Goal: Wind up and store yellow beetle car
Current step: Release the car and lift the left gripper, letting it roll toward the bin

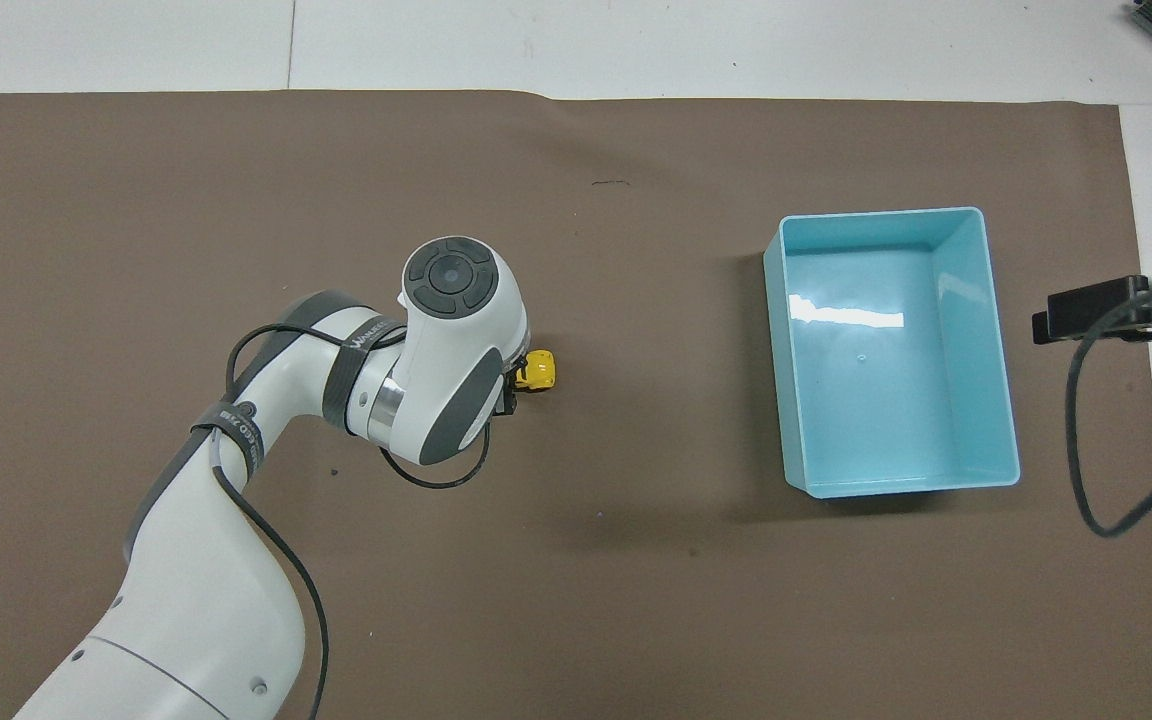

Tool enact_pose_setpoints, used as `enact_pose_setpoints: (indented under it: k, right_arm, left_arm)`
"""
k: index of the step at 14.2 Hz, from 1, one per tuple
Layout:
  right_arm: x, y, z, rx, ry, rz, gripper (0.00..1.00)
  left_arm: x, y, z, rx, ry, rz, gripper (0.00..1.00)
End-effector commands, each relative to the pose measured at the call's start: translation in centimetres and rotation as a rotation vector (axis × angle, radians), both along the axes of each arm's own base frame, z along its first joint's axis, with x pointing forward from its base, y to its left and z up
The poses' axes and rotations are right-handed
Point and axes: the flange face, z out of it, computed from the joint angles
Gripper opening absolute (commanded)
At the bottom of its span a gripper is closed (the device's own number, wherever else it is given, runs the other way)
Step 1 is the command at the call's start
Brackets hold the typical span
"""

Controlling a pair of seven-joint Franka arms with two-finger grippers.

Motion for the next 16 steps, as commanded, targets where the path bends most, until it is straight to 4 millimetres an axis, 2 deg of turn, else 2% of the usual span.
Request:
enact_pose_setpoints:
  k: [1,3,5,9,16]
  right_arm:
    - [-0.5,-0.4,0.2,-0.001,0.001,-0.023,1.0]
    - [-0.5,-0.4,0.2,-0.001,0.001,-0.023,1.0]
    - [-0.5,-0.4,0.2,-0.001,0.001,-0.023,1.0]
    - [-0.5,-0.4,0.2,-0.001,0.001,-0.023,1.0]
    - [-0.5,-0.4,0.2,-0.001,0.001,-0.023,1.0]
  left_arm:
    - [0.3,2.7,-1.7,0.019,0.027,-0.009,0.14]
    - [0.3,3.3,-1.9,0.021,0.033,-0.02,0.14]
    - [1.0,4.8,-2.0,0.024,0.037,-0.01,0.15]
    - [1.2,5.9,-2.4,0.03,0.047,-0.003,0.16]
    - [1.3,6.9,-2.5,0.034,0.058,-0.009,0.2]
